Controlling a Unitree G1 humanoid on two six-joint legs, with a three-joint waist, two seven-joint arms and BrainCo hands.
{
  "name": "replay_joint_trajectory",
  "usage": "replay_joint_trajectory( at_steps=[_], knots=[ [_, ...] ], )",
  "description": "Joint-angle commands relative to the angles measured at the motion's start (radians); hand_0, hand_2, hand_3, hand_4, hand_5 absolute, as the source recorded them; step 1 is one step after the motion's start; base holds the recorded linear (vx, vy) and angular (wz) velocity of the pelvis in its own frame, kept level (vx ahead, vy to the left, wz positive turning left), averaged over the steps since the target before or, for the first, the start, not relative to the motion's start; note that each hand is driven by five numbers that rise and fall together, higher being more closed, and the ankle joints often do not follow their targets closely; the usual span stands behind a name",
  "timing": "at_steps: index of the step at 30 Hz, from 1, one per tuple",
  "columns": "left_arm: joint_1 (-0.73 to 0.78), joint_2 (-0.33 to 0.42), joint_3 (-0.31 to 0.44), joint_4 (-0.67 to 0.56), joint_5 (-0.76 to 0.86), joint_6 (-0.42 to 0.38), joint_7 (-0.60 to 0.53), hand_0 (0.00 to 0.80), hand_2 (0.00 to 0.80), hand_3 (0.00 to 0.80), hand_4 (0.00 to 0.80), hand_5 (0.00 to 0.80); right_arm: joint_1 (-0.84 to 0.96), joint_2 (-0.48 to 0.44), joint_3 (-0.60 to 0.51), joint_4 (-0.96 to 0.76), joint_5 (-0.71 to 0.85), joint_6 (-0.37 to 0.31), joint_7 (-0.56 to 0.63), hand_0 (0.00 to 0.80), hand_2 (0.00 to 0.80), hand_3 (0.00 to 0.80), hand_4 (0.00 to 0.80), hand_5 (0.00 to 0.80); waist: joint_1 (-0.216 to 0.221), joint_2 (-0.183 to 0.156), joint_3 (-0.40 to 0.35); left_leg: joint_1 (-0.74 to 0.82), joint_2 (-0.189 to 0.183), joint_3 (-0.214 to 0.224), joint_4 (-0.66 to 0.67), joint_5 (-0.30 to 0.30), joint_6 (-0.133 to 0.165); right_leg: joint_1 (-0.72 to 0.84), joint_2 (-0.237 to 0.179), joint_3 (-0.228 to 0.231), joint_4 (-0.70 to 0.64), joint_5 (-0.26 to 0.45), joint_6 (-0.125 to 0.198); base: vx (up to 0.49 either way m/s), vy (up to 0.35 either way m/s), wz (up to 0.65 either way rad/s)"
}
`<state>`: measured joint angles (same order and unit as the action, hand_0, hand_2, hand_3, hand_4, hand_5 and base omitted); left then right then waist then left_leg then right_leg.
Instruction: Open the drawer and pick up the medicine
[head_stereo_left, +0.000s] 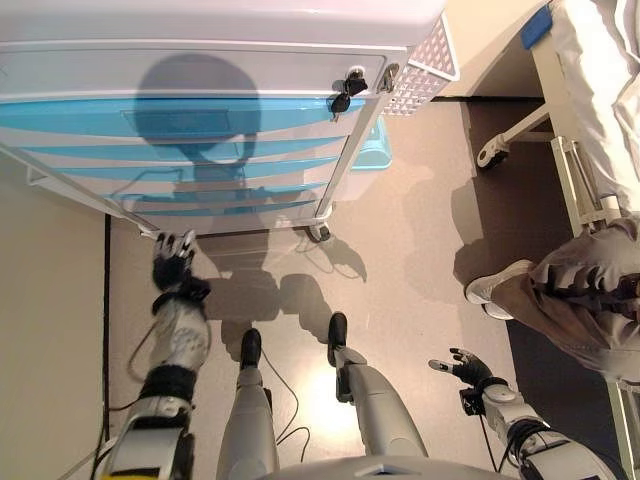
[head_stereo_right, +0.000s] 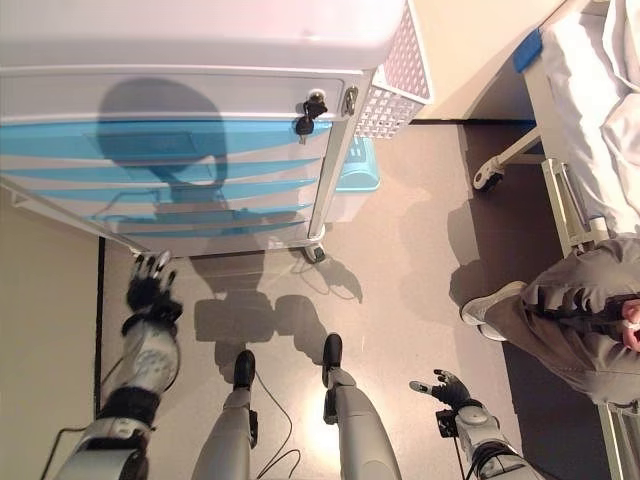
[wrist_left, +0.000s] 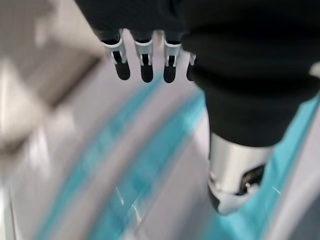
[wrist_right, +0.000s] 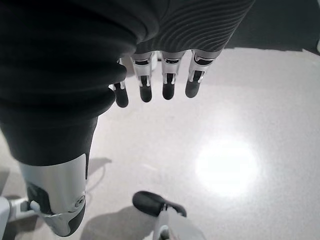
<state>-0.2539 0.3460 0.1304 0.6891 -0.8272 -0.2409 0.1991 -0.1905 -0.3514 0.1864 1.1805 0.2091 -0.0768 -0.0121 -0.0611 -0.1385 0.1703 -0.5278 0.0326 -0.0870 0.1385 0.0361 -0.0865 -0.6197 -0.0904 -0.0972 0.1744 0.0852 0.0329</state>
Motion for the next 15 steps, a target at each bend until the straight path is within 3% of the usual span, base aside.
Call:
replay_joint_trajectory(
  at_steps=[1, 9, 15],
  knots=[
    [0.04, 0.054, 0.037, 0.036, 0.161, 0.014, 0.019, 0.0, 0.0, 0.0, 0.0, 0.0, 0.033, -0.043, -0.009, -0.003, 0.022, -0.017, -0.015, 0.0, 0.0, 0.0, 0.0, 0.0, 0.006, 0.02, 0.037, -0.075, -0.059, -0.016, 0.051, -0.009, 0.074, 0.028, 0.003, -0.042, 0.042, -0.01, 0.055, -0.031, 0.023, 0.02],
    [0.112, 0.041, -0.074, 0.411, 0.428, 0.11, -0.042, 0.0, 0.0, 0.0, 0.0, 0.0, 0.046, -0.044, -0.021, 0.041, 0.023, -0.021, -0.023, 0.0, 0.0, 0.0, 0.0, 0.0, 0.023, 0.041, 0.0, 0.026, -0.059, -0.01, -0.006, 0.01, 0.067, 0.141, -0.004, -0.037, -0.014, 0.005, 0.075, 0.04, 0.016, -0.01],
    [0.155, 0.028, -0.132, 0.503, 0.563, 0.141, -0.075, 0.0, 0.0, 0.0, 0.0, 0.0, 0.057, -0.035, -0.044, 0.077, 0.013, -0.015, -0.027, 0.0, 0.0, 0.0, 0.0, 0.0, 0.039, 0.069, -0.05, 0.203, -0.056, -0.008, -0.119, 0.036, 0.062, 0.311, -0.007, -0.055, -0.104, 0.014, 0.092, 0.101, 0.031, -0.07]
  ],
)
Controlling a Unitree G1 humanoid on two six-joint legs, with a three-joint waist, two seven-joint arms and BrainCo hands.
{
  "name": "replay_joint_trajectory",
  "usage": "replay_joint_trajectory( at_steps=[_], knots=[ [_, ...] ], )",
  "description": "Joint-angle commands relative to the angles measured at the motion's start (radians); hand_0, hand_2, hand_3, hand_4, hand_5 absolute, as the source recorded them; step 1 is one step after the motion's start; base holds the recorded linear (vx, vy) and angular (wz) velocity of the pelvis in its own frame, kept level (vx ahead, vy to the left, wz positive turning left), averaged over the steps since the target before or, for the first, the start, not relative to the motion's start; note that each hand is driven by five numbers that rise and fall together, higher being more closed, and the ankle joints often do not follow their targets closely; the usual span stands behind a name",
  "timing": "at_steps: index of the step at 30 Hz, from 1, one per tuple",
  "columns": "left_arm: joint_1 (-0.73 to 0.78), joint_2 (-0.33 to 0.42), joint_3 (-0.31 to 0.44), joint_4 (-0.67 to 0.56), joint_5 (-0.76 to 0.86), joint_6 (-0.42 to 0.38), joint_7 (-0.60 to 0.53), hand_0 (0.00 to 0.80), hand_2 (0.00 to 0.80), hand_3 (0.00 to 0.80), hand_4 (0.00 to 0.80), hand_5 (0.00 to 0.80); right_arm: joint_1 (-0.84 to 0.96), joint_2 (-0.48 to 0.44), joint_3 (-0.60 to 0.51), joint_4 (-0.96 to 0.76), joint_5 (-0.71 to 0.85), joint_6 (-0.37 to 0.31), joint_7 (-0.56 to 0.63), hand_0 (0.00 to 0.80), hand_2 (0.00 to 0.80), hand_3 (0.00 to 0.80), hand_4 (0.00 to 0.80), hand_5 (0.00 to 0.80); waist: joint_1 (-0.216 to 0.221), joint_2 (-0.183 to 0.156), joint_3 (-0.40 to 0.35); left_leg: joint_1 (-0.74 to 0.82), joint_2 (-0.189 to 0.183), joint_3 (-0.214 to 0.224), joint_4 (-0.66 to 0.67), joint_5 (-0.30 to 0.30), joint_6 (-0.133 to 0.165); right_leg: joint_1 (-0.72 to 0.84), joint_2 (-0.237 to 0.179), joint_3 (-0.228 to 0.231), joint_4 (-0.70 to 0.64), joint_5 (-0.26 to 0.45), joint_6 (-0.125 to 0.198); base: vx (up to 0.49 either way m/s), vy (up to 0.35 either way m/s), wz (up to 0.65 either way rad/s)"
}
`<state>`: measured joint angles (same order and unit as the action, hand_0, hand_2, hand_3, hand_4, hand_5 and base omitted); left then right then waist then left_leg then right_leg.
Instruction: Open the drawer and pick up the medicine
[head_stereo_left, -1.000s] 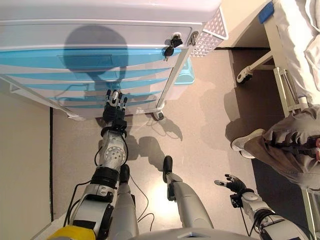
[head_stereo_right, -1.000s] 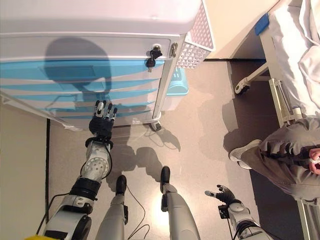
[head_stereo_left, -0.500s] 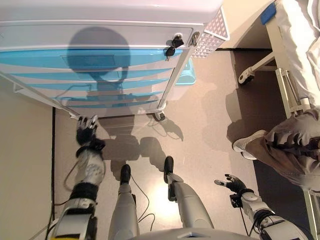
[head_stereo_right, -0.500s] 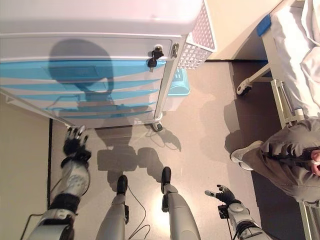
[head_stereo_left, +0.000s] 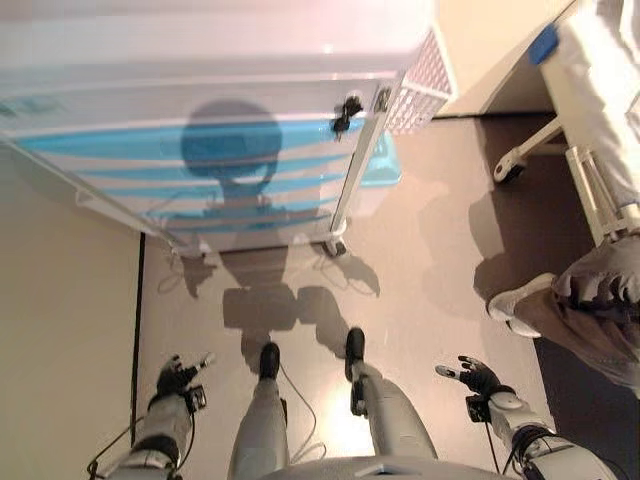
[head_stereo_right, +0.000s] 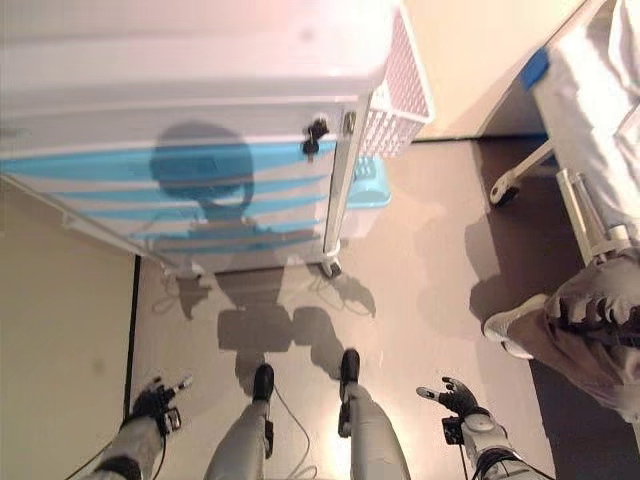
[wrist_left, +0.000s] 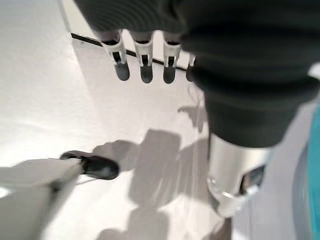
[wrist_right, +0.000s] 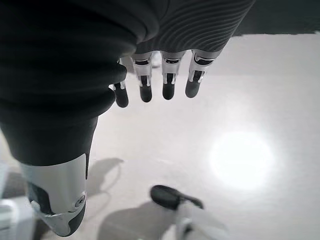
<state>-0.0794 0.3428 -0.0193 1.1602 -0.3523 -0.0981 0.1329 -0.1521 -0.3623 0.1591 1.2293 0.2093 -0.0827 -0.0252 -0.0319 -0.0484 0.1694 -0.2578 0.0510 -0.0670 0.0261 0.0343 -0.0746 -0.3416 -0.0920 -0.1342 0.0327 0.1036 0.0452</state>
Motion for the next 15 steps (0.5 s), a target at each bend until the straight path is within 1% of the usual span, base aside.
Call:
replay_joint_trajectory(
  at_steps=[1, 2, 4, 7, 11, 15],
  knots=[
    [-0.02, 0.031, 0.017, 0.032, 0.089, -0.003, -0.009, 0.0, 0.0, 0.0, 0.0, 0.0, 0.019, -0.024, -0.016, 0.028, 0.013, -0.009, -0.013, 0.0, 0.0, 0.0, 0.0, 0.0, 0.011, -0.021, -0.045, -0.061, -0.074, -0.028, -0.009, 0.038, 0.05, 0.039, -0.004, -0.018, 0.035, -0.004, 0.08, 0.099, 0.038, 0.07],
    [-0.019, 0.029, 0.013, 0.054, 0.106, 0.006, -0.018, 0.0, 0.0, 0.0, 0.0, 0.0, 0.018, -0.022, -0.024, 0.048, 0.009, -0.006, -0.01, 0.0, 0.0, 0.0, 0.0, 0.0, 0.012, -0.01, -0.058, -0.012, -0.075, -0.027, -0.03, 0.036, 0.051, 0.083, -0.004, -0.023, 0.016, -0.007, 0.083, 0.101, 0.034, 0.09],
    [-0.015, 0.026, -0.001, 0.06, 0.133, 0.009, -0.028, 0.0, 0.0, 0.0, 0.0, 0.0, 0.022, -0.021, -0.03, 0.056, 0.0, 0.001, -0.006, 0.0, 0.0, 0.0, 0.0, 0.0, 0.014, -0.002, -0.068, 0.033, -0.077, -0.029, -0.044, 0.034, 0.054, 0.127, -0.004, -0.025, 0.001, -0.013, 0.085, 0.114, 0.044, 0.0],
    [-0.007, 0.021, -0.001, 0.066, 0.143, 0.009, -0.035, 0.0, 0.0, 0.0, 0.0, 0.0, 0.042, -0.018, -0.041, 0.076, -0.012, 0.007, 0.002, 0.0, 0.0, 0.0, 0.0, 0.0, 0.011, 0.007, -0.084, 0.082, -0.081, -0.024, -0.064, 0.027, 0.058, 0.174, -0.004, -0.026, -0.018, -0.022, 0.086, 0.112, 0.032, -0.02],
    [0.011, 0.011, 0.006, 0.088, 0.165, 0.019, -0.041, 0.0, 0.0, 0.0, 0.0, 0.0, 0.067, -0.016, -0.048, 0.101, -0.034, 0.016, 0.012, 0.0, 0.0, 0.0, 0.0, 0.0, 0.01, 0.011, -0.109, 0.137, -0.082, -0.014, -0.087, 0.015, 0.061, 0.227, -0.007, -0.024, -0.052, -0.024, 0.09, 0.122, 0.035, -0.02],
    [0.023, 0.002, 0.012, 0.099, 0.17, 0.022, -0.054, 0.0, 0.0, 0.0, 0.0, 0.0, 0.079, -0.016, -0.05, 0.11, -0.044, 0.021, 0.017, 0.0, 0.0, 0.0, 0.0, 0.0, 0.01, 0.006, -0.13, 0.161, -0.079, 0.004, -0.105, 0.008, 0.058, 0.254, -0.006, -0.024, -0.086, -0.019, 0.094, 0.091, 0.017, -0.01]
  ],
)
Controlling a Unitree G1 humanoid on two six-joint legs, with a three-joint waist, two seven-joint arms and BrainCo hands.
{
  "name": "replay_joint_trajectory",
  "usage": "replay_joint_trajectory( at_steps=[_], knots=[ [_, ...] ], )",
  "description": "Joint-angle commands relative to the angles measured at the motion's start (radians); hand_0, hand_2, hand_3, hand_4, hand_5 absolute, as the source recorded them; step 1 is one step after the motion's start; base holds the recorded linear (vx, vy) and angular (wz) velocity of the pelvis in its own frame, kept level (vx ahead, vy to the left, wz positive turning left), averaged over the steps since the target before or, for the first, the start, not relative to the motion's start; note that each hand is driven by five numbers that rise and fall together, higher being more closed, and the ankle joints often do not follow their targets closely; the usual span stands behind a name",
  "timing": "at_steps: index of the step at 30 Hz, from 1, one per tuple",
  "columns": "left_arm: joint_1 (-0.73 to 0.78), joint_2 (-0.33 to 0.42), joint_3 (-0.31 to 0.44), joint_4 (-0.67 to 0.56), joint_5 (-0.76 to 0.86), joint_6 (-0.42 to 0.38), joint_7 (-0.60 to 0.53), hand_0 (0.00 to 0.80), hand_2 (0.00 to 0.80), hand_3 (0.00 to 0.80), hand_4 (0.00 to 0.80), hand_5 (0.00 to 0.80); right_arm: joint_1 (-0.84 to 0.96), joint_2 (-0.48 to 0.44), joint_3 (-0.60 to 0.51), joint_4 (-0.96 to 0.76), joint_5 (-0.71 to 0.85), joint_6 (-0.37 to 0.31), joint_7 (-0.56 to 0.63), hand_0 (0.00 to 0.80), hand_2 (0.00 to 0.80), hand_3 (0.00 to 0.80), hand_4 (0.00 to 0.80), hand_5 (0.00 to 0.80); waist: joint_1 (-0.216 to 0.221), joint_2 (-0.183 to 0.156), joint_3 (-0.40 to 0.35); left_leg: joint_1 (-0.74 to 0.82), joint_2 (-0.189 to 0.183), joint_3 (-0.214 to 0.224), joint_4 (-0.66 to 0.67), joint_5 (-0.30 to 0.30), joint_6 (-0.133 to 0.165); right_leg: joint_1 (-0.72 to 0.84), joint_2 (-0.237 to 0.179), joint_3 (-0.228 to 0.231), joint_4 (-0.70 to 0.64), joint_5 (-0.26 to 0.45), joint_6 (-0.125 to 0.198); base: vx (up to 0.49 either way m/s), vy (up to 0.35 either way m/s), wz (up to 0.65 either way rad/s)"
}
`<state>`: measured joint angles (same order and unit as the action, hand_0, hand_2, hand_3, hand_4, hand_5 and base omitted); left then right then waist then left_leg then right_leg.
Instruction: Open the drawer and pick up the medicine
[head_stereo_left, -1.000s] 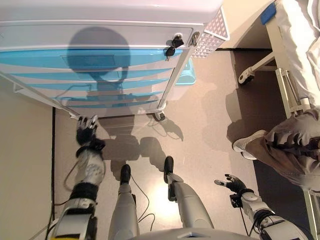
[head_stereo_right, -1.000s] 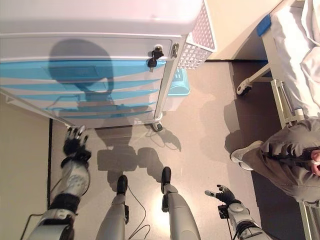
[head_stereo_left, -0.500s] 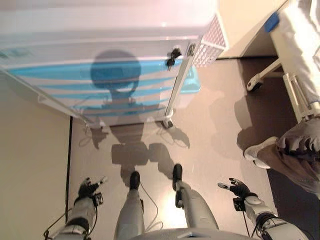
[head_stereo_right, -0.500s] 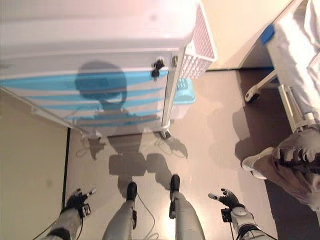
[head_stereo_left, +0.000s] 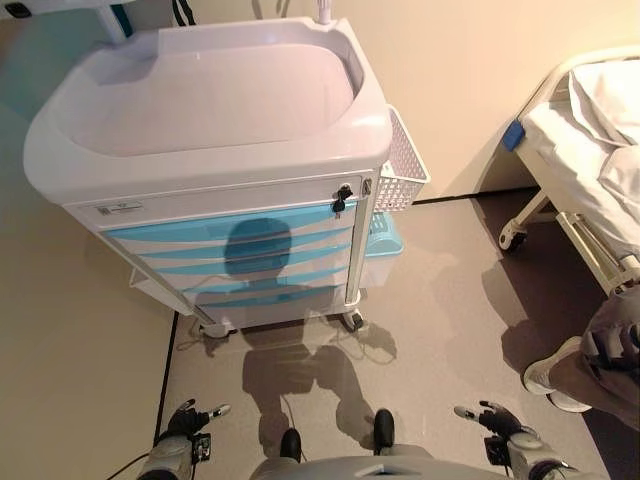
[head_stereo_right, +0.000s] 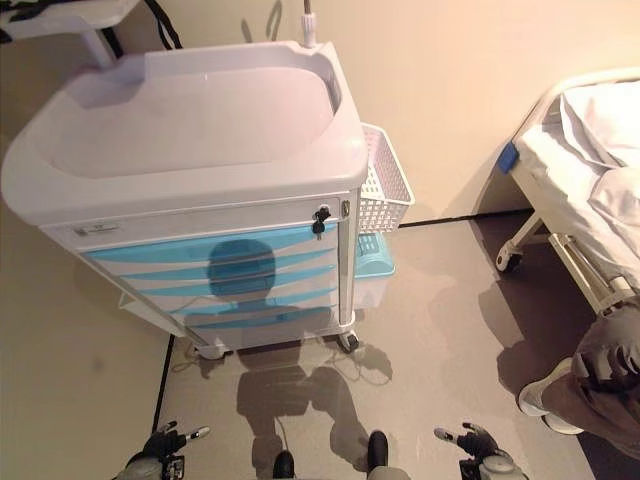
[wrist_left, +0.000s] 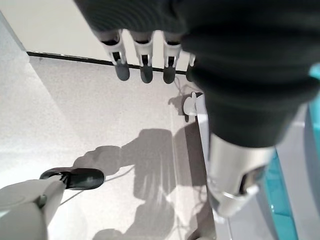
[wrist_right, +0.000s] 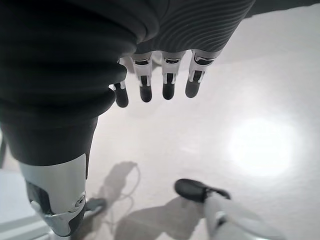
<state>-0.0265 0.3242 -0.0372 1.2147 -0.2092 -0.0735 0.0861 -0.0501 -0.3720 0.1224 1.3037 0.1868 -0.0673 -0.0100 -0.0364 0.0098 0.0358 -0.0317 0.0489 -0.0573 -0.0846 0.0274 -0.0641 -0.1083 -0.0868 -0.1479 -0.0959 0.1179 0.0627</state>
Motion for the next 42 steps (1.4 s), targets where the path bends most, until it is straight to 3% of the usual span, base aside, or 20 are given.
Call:
replay_joint_trajectory(
  at_steps=[1, 12, 21, 30, 42],
  knots=[
    [-0.028, 0.019, 0.031, 0.047, 0.027, -0.003, -0.01, 0.0, 0.0, 0.0, 0.0, 0.0, -0.021, -0.006, -0.014, 0.038, -0.021, 0.006, 0.003, 0.0, 0.0, 0.0, 0.0, 0.0, 0.016, -0.053, 0.0, -0.062, -0.077, -0.004, 0.004, 0.014, 0.047, 0.026, -0.011, -0.012, 0.038, -0.032, 0.077, 0.075, 0.008, 0.0],
    [-0.033, 0.014, 0.024, 0.073, 0.039, 0.01, -0.02, 0.0, 0.0, 0.0, 0.0, 0.0, -0.026, -0.001, -0.002, 0.034, -0.024, 0.01, 0.01, 0.0, 0.0, 0.0, 0.0, 0.0, 0.011, -0.068, -0.02, -0.043, -0.074, 0.015, 0.0, -0.003, 0.05, 0.042, -0.007, -0.003, 0.018, -0.029, 0.078, 0.051, 0.004, -0.01],
    [-0.107, 0.003, 0.03, -0.004, -0.112, -0.012, -0.017, 0.0, 0.0, 0.0, 0.0, 0.0, -0.045, 0.003, 0.018, 0.026, -0.017, 0.012, 0.006, 0.0, 0.0, 0.0, 0.0, 0.0, 0.004, -0.096, 0.02, -0.075, -0.077, 0.014, 0.019, -0.012, 0.062, 0.009, -0.005, 0.0, 0.043, -0.041, 0.073, 0.005, 0.003, -0.07],
    [-0.242, -0.006, 0.001, -0.154, -0.287, -0.047, 0.037, 0.0, 0.0, 0.0, 0.0, 0.0, -0.136, -0.003, 0.064, -0.027, 0.022, 0.001, -0.02, 0.0, 0.0, 0.0, 0.0, 0.0, -0.007, -0.115, 0.145, -0.299, -0.11, 0.001, 0.254, -0.062, 0.084, -0.198, -0.022, 0.012, 0.26, -0.09, 0.05, -0.136, 0.023, 0.03],
    [-0.337, -0.01, 0.021, -0.308, -0.463, -0.097, 0.098, 0.0, 0.0, 0.0, 0.0, 0.0, -0.197, -0.003, 0.097, -0.092, 0.065, -0.018, -0.046, 0.0, 0.0, 0.0, 0.0, 0.0, -0.012, -0.122, 0.171, -0.521, -0.122, -0.022, 0.367, -0.07, 0.085, -0.41, -0.016, 0.012, 0.367, -0.11, 0.03, -0.076, -0.01, 0.05]
  ],
)
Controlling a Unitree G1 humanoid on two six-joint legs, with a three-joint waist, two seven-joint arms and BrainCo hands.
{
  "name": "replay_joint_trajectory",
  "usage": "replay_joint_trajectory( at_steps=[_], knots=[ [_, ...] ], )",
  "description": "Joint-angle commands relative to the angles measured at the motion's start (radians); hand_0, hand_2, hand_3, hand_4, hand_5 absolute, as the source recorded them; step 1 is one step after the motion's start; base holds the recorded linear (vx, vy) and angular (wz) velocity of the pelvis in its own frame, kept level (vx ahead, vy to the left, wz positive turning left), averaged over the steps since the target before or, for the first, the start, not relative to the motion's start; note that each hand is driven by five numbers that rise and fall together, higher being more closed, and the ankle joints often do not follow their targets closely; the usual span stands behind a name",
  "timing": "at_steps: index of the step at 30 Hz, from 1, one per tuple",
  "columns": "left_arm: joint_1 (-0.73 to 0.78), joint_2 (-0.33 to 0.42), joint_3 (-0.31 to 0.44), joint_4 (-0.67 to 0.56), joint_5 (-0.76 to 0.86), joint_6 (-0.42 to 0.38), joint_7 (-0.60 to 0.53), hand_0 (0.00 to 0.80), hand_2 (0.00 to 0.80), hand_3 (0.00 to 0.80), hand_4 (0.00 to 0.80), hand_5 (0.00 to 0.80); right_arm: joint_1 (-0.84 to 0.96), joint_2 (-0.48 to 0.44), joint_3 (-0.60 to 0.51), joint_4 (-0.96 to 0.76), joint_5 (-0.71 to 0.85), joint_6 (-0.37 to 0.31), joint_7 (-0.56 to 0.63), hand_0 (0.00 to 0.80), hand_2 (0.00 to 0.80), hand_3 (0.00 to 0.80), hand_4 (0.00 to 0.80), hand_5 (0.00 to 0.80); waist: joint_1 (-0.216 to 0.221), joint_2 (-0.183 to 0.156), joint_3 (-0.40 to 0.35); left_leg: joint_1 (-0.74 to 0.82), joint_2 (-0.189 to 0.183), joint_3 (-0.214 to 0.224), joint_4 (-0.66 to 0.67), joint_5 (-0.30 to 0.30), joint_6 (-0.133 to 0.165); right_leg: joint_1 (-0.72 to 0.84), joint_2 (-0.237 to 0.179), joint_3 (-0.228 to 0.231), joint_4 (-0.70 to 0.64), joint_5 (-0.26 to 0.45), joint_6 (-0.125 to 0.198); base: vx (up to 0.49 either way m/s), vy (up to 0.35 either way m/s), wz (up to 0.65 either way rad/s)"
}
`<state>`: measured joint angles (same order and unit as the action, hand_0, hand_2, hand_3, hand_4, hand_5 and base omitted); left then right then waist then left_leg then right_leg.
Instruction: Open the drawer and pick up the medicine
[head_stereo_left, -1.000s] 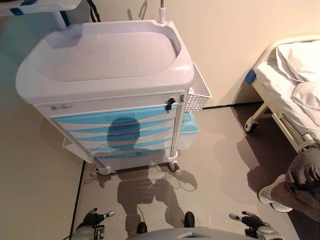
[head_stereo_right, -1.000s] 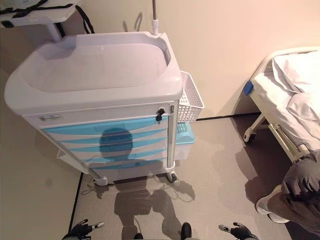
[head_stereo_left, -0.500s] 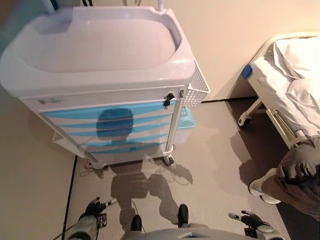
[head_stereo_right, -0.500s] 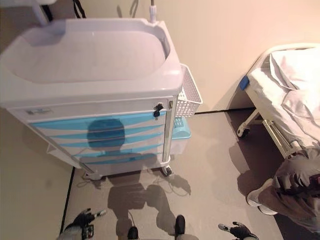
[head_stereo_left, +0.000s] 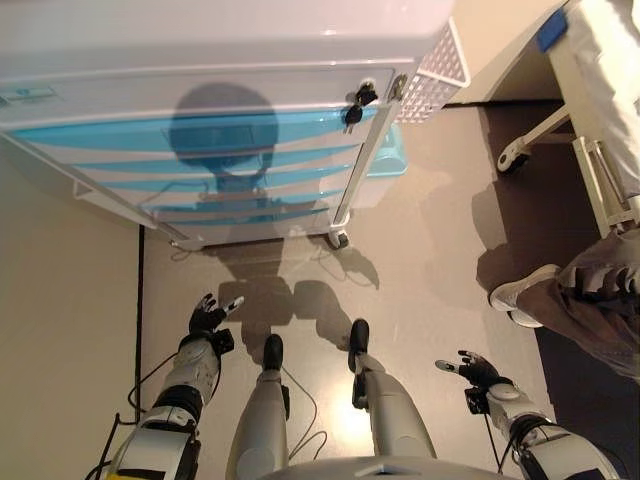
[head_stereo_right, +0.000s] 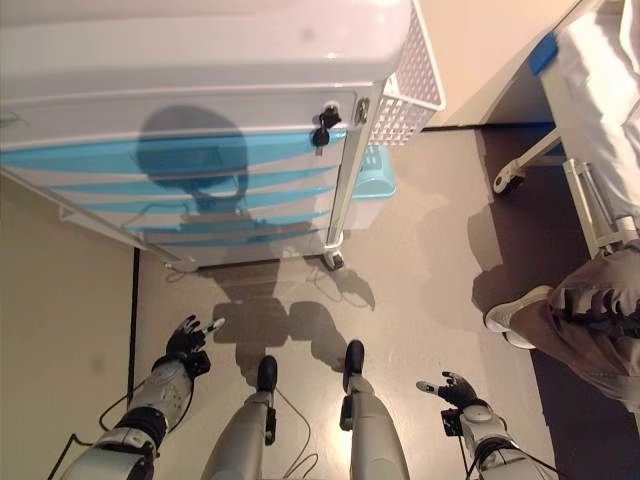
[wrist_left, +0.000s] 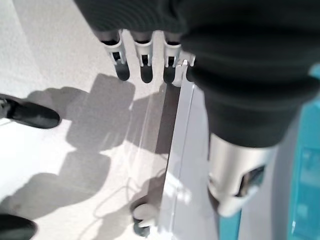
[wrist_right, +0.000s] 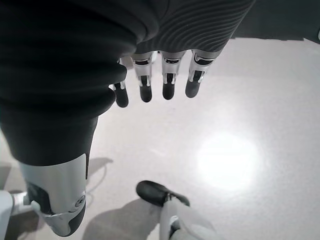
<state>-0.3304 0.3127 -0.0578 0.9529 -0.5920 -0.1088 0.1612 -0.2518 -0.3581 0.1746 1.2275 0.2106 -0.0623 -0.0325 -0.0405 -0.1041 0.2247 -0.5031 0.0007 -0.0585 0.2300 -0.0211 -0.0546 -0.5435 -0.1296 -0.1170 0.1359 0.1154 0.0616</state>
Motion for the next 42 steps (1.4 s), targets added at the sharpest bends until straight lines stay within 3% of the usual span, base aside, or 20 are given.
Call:
replay_joint_trajectory(
  at_steps=[1, 11, 17, 42],
  knots=[
    [-0.053, -0.009, 0.052, -0.063, -0.133, -0.073, 0.028, 0.0, 0.0, 0.0, 0.0, 0.0, 0.003, -0.014, 0.053, -0.021, 0.036, -0.022, -0.026, 0.0, 0.0, 0.0, 0.0, 0.0, -0.011, -0.012, -0.017, -0.067, -0.072, -0.023, 0.059, -0.022, 0.076, 0.007, 0.028, -0.023, 0.143, -0.108, 0.03, -0.032, -0.03, 0.01],
    [-0.166, -0.061, 0.074, -0.24, -0.395, -0.146, 0.003, 0.0, 0.0, 0.0, 0.0, 0.0, 0.013, -0.012, 0.068, -0.046, 0.038, -0.021, -0.028, 0.0, 0.0, 0.0, 0.0, 0.0, -0.033, -0.037, -0.034, -0.082, -0.061, -0.04, 0.018, -0.008, 0.069, -0.021, 0.039, -0.031, 0.125, -0.101, 0.03, 0.001, -0.021, 0.01],
    [-0.222, -0.061, 0.07, -0.282, -0.493, -0.161, -0.051, 0.0, 0.0, 0.0, 0.0, 0.0, 0.005, -0.005, 0.083, -0.056, 0.037, -0.022, -0.01, 0.0, 0.0, 0.0, 0.0, 0.0, -0.042, -0.043, -0.036, -0.083, -0.06, -0.04, 0.01, -0.009, 0.071, -0.029, 0.04, -0.025, 0.128, -0.101, 0.031, 0.005, -0.003, 0.0],
    [-0.305, -0.037, 0.031, -0.381, -0.6, -0.187, -0.15, 0.0, 0.0, 0.0, 0.0, 0.0, 0.019, -0.008, 0.1, -0.074, 0.01, -0.028, 0.032, 0.0, 0.0, 0.0, 0.0, 0.0, -0.061, -0.078, -0.049, -0.083, -0.059, -0.045, -0.004, -0.01, 0.072, -0.033, 0.042, -0.023, 0.11, -0.084, 0.034, 0.0, 0.0, 0.0]
  ],
)
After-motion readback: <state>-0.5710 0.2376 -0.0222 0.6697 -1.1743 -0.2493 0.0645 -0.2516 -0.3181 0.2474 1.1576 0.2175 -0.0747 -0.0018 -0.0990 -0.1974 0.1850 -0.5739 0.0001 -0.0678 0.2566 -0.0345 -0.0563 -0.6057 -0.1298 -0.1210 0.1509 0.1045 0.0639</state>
